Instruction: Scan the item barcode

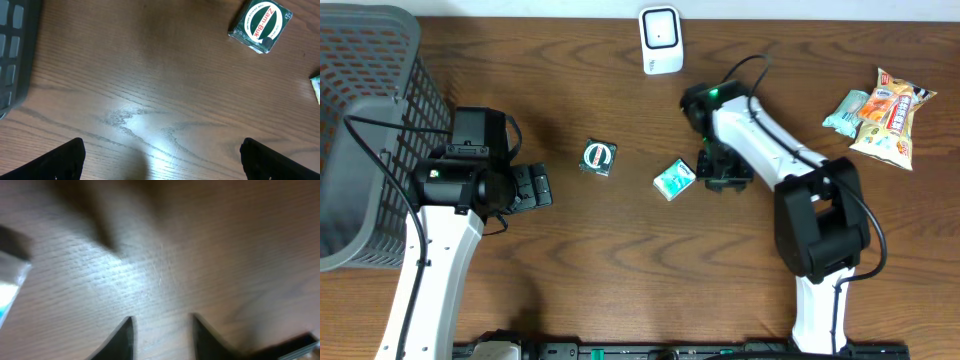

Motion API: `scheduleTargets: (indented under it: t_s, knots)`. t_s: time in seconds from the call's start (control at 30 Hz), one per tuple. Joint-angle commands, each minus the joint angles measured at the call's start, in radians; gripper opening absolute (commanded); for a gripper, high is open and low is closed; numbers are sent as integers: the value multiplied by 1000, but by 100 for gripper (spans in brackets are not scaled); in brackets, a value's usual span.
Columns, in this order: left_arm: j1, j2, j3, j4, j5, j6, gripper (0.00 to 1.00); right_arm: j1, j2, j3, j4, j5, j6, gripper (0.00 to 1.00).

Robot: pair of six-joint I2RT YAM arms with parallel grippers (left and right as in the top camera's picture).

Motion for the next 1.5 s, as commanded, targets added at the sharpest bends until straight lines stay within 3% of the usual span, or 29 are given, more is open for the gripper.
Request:
scheduleTargets:
  t_s: [0.0, 0.07, 0.2, 0.3, 0.53, 1.0, 1.27, 1.47]
  knots:
    - [-3, 3, -5, -2, -6, -9, 98, -32, -3, 26, 17, -101, -149, 39]
    - [-3, 3, -5, -2, -6, -9, 98, -48, -3, 26, 27, -107, -163, 38]
    - [-3, 3, -5, -2, -6, -9, 98, -58, -3, 26, 74, -146, -160, 9]
    - [-3, 3, -5, -2, -6, -9, 98, -49, -3, 25, 92, -189, -160, 2]
    - [-3, 3, -5, -2, -6, -9, 98, 4, -3, -13, 119, -192, -116, 3]
    - [-3, 3, -5, -2, -5, -9, 98, 43, -3, -85, 367, -206, -47, 2]
    - [-3, 3, -5, -2, -6, -9, 98, 43, -3, -84, 583, -425, -195, 5]
    - [-3, 3, -5, -2, -5, -9, 98, 17, -3, -54, 508, -405, -198, 1]
